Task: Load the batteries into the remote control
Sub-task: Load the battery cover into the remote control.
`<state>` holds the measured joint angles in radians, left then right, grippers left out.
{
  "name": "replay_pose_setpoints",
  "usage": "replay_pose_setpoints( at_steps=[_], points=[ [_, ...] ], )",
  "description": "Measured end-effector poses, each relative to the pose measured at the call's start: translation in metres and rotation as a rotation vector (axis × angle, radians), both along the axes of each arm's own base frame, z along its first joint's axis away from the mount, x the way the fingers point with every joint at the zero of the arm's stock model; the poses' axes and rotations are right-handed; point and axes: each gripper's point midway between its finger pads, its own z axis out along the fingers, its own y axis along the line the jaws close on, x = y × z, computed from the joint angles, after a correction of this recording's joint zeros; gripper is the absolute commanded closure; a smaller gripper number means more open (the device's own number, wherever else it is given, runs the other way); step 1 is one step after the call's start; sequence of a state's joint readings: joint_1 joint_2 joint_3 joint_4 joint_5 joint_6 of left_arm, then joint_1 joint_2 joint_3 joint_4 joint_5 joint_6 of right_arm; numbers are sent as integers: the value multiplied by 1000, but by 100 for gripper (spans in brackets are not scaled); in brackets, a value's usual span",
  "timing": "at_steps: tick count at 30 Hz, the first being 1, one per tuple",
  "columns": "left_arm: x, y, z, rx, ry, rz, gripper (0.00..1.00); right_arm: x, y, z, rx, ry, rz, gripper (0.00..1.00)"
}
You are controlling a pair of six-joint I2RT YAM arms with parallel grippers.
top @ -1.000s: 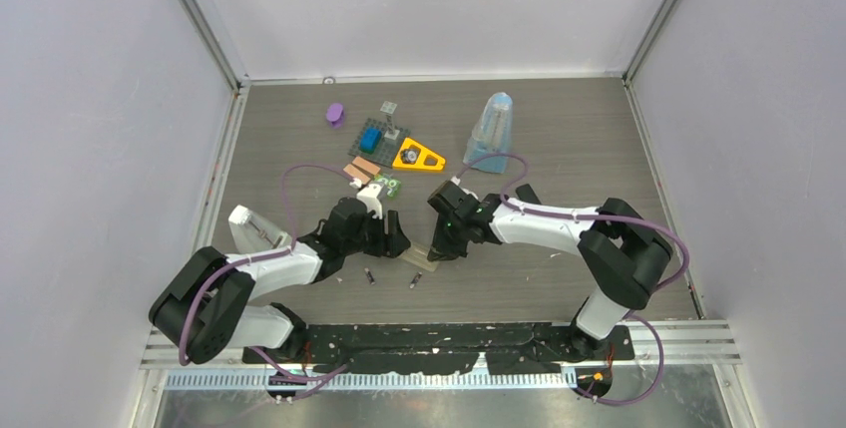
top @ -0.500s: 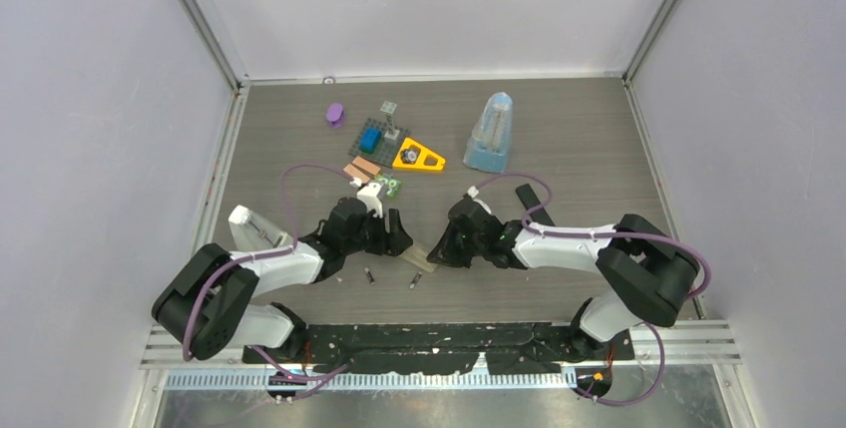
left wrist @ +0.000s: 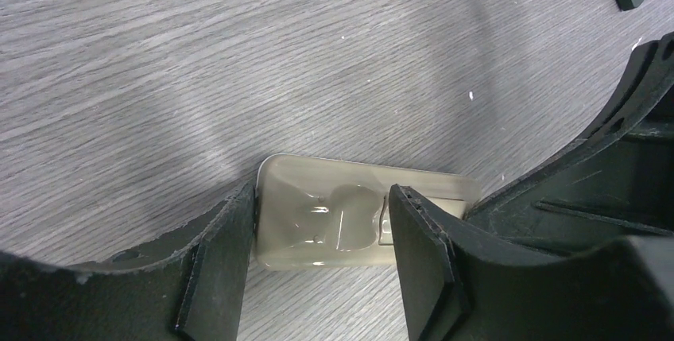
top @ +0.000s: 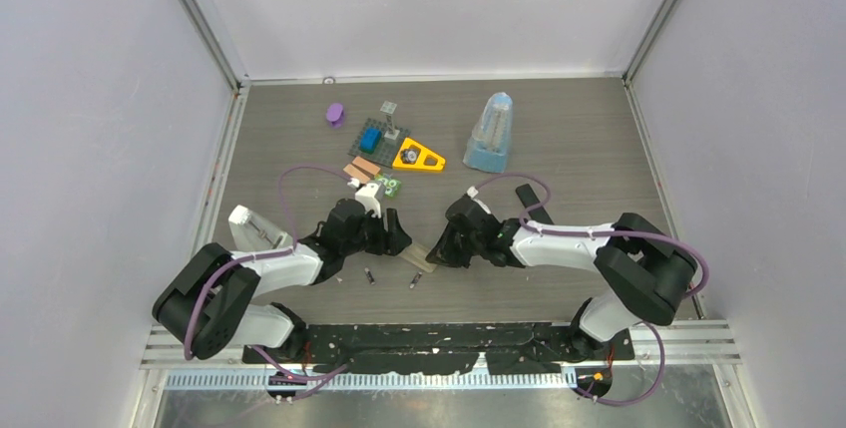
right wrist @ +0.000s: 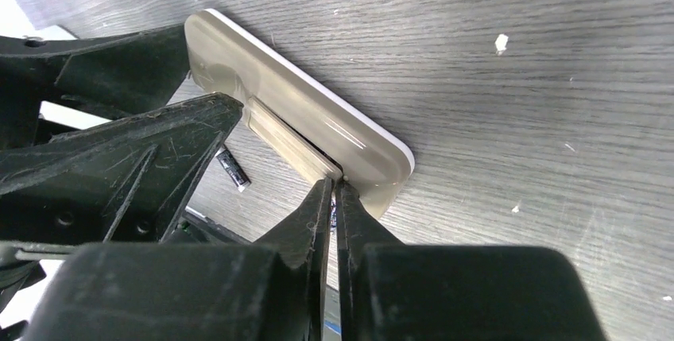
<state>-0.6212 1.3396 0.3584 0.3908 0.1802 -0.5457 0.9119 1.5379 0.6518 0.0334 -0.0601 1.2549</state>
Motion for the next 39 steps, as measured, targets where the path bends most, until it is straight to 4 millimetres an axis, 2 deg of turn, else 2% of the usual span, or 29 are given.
replay_pose_setpoints(
  at_steps=[3,7,20,24,28,33,39],
  points=[
    [0,0,0,-1,-1,2,40,0,1,-1,-62,40,12,89],
    [1,1,0,1,-2,5,41,-1,1,-1,-96,65,19,94],
    [-2,9,-1,25,22,59,41,-1,2,10,-83,50,39,95],
    [-6,12,-2,34,41,79,38,-8,5,13,-62,77,66,95],
    [-10,12,-1,34,53,88,33,-12,8,28,-17,78,85,95],
    [-13,10,1,23,67,94,29,-3,13,52,61,35,73,95],
    [-16,11,2,19,83,110,24,-4,14,53,91,49,75,95]
  ],
)
